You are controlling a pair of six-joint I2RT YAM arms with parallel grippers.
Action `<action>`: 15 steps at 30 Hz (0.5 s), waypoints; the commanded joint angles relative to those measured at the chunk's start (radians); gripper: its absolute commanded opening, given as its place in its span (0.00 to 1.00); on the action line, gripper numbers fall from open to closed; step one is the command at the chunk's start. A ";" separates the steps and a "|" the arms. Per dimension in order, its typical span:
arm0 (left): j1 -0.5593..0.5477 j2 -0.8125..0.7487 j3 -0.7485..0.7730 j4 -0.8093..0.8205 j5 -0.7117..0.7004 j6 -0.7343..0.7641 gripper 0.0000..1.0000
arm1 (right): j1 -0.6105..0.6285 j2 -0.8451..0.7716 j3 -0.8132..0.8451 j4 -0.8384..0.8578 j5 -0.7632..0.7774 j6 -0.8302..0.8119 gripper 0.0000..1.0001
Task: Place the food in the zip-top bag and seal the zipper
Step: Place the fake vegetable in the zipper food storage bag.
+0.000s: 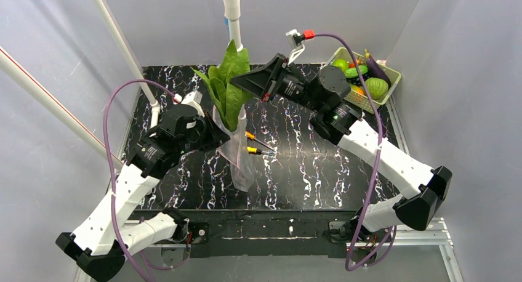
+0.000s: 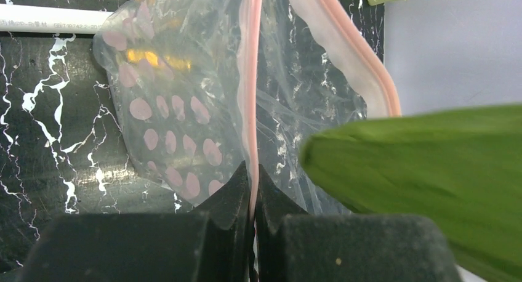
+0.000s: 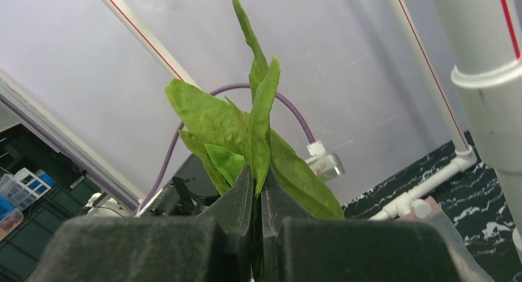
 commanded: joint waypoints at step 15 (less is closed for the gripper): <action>0.006 -0.212 -0.124 0.101 -0.075 -0.134 0.00 | 0.264 -0.081 -0.029 -0.374 0.631 -0.140 0.01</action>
